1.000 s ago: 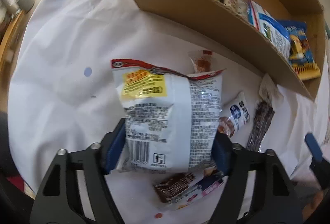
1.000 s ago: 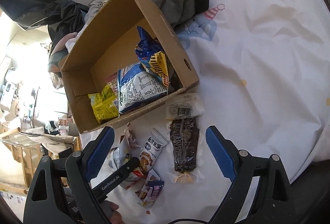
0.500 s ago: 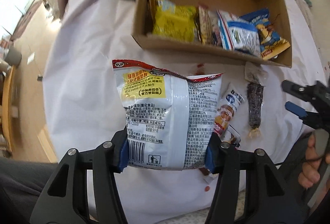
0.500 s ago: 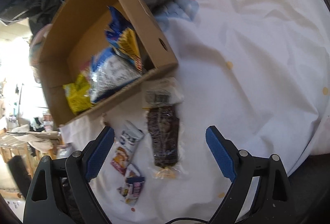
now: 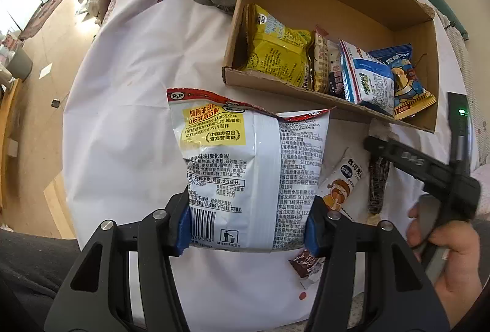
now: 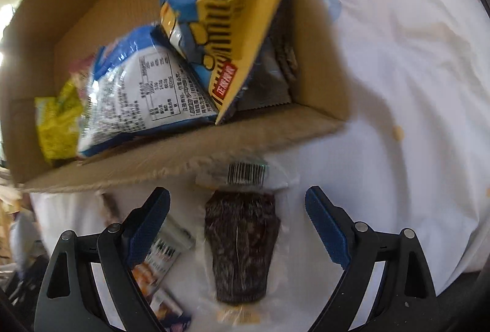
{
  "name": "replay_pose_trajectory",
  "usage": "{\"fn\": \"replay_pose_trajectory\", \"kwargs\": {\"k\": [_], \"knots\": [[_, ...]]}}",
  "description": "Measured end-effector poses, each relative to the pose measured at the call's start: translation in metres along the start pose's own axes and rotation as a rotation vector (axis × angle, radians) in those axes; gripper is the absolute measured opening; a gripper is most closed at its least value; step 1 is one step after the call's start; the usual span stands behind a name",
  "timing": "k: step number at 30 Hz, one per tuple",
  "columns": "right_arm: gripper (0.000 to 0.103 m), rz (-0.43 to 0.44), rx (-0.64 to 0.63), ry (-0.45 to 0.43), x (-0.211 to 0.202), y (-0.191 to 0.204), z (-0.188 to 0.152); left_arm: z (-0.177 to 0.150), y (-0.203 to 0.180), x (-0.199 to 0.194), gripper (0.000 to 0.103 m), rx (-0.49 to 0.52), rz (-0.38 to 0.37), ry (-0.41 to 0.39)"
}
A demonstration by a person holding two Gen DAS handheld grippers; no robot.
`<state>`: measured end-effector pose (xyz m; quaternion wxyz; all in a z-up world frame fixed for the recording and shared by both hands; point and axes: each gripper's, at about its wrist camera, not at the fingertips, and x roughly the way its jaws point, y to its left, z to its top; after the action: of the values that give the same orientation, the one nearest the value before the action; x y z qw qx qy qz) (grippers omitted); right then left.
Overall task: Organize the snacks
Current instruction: 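Grasp the dark jerky pack with the right gripper and lift it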
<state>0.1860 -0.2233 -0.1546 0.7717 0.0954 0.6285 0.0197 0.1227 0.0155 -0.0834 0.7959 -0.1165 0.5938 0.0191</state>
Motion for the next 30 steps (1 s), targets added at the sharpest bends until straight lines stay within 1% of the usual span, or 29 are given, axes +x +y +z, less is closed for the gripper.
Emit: {"fn": "replay_pose_trajectory", "kwargs": {"k": [4,6,7,8,10,12,17,19,23,30], "knots": [[0.092,-0.103,-0.108,0.001,0.015,0.018,-0.007,0.003,-0.001,-0.001,0.052,0.003,-0.01,-0.009],[0.089,-0.114,-0.129,-0.006,0.016,0.021,-0.01,0.003,-0.002,-0.003,0.052,0.004,-0.012,-0.012],[0.079,-0.119,-0.134,-0.011,0.014,0.02,-0.01,0.003,-0.002,-0.003,0.052,0.001,-0.015,-0.011],[0.072,-0.118,-0.138,-0.015,0.013,0.021,-0.011,0.003,-0.002,-0.003,0.052,-0.004,-0.019,-0.01],[0.069,-0.106,-0.142,-0.011,0.01,0.019,-0.011,0.003,-0.002,-0.005,0.052,-0.011,-0.03,-0.01],[0.068,-0.093,-0.139,-0.018,0.007,0.018,-0.012,0.002,-0.003,-0.008,0.052,-0.009,-0.036,-0.015],[0.068,-0.04,-0.109,-0.032,-0.011,0.004,-0.016,0.002,-0.002,-0.002,0.052,-0.005,-0.016,-0.009],[0.067,-0.026,-0.104,-0.036,-0.02,-0.008,-0.012,0.0,-0.001,0.001,0.052,-0.004,-0.005,-0.002],[0.067,0.013,-0.099,-0.068,-0.044,-0.025,-0.022,-0.001,0.001,-0.002,0.052,0.0,0.012,-0.021],[0.066,0.121,-0.029,-0.062,-0.075,-0.055,-0.047,-0.003,0.002,-0.003,0.052,0.001,0.04,-0.046]]}}
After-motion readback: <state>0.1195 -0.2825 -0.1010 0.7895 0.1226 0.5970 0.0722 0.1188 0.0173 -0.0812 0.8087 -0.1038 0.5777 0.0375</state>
